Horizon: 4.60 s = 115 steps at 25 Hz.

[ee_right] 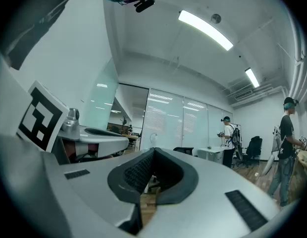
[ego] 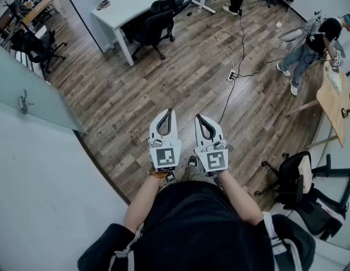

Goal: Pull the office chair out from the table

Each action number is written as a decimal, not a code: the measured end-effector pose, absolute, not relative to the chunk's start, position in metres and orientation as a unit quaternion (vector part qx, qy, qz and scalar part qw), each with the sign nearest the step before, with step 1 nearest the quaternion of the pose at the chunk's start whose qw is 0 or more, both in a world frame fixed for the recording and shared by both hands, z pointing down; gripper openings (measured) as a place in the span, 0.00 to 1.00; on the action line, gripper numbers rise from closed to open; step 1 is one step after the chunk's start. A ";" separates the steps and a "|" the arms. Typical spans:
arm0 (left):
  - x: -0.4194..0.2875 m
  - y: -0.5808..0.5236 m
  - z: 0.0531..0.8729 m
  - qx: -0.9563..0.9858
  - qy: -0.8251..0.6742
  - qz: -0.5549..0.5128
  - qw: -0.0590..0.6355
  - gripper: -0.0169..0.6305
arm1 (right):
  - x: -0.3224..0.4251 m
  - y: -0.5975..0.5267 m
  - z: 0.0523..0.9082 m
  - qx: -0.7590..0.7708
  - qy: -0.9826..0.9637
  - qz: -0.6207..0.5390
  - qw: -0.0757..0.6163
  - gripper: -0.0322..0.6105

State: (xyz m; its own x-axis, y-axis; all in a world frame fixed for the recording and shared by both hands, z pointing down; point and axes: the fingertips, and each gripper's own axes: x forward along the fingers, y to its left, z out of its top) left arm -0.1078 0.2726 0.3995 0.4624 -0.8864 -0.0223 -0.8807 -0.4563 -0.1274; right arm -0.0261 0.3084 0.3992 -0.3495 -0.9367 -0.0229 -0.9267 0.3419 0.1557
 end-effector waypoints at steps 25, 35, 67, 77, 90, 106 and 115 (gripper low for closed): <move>-0.021 0.200 0.410 -0.844 0.529 -0.041 0.083 0.06 | 0.042 0.221 0.414 0.535 -0.843 -0.055 0.025 0.06; -0.014 0.109 0.417 -0.843 0.531 -0.029 0.086 0.06 | 0.038 0.130 0.424 0.523 -0.849 -0.066 0.038 0.06; -0.078 -0.229 0.450 -0.857 0.511 -0.060 0.035 0.06 | -0.021 -0.220 0.438 0.528 -0.844 -0.040 0.085 0.06; -0.051 -0.335 0.461 -0.825 0.557 -0.087 0.042 0.06 | 0.014 -0.323 0.462 0.473 -0.876 -0.034 0.091 0.06; 0.029 -0.471 0.477 -0.775 0.609 -0.154 0.071 0.06 | 0.119 -0.500 0.481 0.369 -0.912 -0.093 0.154 0.06; -0.031 -0.598 0.587 -0.758 0.535 -0.361 0.094 0.19 | 0.159 -0.727 0.577 0.224 -0.838 -0.285 0.409 0.18; -0.031 -0.635 0.658 -0.751 0.422 -0.503 0.069 0.31 | 0.171 -0.779 0.645 0.090 -0.774 -0.351 0.519 0.29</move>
State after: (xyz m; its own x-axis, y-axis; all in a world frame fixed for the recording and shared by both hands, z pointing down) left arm -0.0306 -0.6351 0.6585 0.1377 -0.7024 0.6983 -0.5642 -0.6351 -0.5275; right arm 0.1710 -0.7789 0.6453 -0.4460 -0.5035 0.7400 0.2256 0.7368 0.6374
